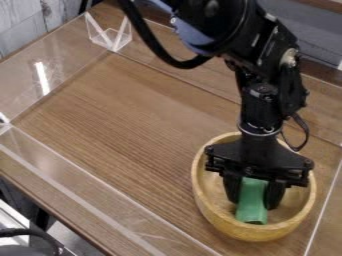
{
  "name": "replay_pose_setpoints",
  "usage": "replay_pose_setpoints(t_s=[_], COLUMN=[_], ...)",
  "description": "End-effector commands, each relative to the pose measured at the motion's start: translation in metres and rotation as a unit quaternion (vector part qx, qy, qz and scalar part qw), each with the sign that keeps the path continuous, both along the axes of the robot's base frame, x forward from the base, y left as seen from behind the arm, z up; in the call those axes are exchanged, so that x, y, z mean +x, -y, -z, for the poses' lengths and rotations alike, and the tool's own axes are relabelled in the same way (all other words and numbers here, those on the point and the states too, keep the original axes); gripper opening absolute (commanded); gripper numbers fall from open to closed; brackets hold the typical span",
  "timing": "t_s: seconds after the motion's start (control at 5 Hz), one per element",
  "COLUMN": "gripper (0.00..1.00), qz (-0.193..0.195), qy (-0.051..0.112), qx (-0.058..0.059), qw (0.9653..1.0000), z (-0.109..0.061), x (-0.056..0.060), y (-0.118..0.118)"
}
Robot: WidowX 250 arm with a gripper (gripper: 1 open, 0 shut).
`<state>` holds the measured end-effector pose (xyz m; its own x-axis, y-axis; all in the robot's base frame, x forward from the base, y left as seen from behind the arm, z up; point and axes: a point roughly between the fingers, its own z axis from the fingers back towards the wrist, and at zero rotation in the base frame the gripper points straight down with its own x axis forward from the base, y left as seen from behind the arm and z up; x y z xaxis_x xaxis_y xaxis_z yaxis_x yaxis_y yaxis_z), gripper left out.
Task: Remove the green block from inside the brown bowl and put it on the table
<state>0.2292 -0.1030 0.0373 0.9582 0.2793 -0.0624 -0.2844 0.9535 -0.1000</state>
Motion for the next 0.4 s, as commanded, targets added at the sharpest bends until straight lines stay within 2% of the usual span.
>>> replay_pose_setpoints(t_s=[0.0,0.2], gripper=[0.00,0.00], qz=[-0.010,-0.011], qy=[0.017,0.018], qx=[-0.007,-0.008], qw=[0.9998,0.9998], z=[-0.0125,-0.0145], x=[0.0047,0.0045], y=[-0.0002,-0.0002])
